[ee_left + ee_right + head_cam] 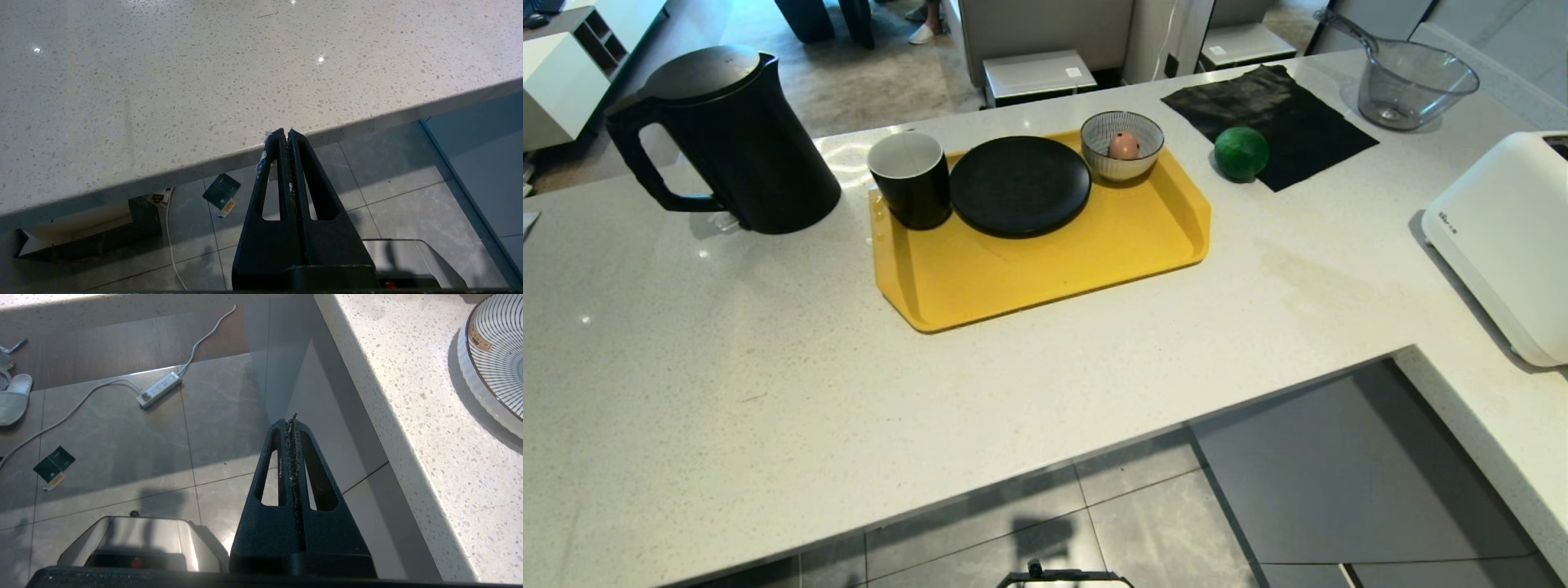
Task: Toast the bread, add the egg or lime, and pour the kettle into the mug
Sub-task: Put the fruit on a plate
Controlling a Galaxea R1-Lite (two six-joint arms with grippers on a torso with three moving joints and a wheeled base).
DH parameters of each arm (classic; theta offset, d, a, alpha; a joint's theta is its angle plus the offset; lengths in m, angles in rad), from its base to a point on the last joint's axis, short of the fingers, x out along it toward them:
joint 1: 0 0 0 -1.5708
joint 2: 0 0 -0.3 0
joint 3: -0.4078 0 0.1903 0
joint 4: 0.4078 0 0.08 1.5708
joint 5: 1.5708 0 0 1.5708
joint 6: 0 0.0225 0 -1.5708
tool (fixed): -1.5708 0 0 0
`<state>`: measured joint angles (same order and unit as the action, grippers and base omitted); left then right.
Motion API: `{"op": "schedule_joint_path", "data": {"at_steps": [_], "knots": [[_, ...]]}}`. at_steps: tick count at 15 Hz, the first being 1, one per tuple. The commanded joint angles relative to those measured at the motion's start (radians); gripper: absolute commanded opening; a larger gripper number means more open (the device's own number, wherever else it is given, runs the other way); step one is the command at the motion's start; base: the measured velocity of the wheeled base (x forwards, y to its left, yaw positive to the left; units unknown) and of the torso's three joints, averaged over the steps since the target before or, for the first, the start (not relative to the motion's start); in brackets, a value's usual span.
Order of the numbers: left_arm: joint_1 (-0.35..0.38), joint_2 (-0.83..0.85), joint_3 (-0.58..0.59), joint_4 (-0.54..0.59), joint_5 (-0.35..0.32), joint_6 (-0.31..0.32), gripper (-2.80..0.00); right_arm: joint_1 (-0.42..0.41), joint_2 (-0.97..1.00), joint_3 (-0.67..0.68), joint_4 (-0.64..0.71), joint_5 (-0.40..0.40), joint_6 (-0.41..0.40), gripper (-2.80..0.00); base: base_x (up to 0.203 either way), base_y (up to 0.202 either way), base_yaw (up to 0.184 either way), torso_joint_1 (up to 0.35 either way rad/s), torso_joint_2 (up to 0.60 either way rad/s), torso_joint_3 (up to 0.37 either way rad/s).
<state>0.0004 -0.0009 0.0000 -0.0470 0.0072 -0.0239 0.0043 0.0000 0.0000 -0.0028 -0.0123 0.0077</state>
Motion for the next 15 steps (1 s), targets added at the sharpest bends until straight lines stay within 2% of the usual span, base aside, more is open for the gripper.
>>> {"op": "schedule_joint_path", "data": {"at_steps": [1,15], "knots": [[0.000,-0.001,0.017,-0.001,0.000,-0.001,-2.80,0.000,0.002,0.000,0.000,0.000,0.000,-2.80,0.000,0.000,0.000,0.000,0.00,0.000],[0.001,-0.001,0.017,-0.001,0.000,-0.001,-2.80,0.001,0.002,0.000,0.000,0.002,0.000,-2.80,0.000,0.000,0.000,0.000,0.00,0.000]]}}
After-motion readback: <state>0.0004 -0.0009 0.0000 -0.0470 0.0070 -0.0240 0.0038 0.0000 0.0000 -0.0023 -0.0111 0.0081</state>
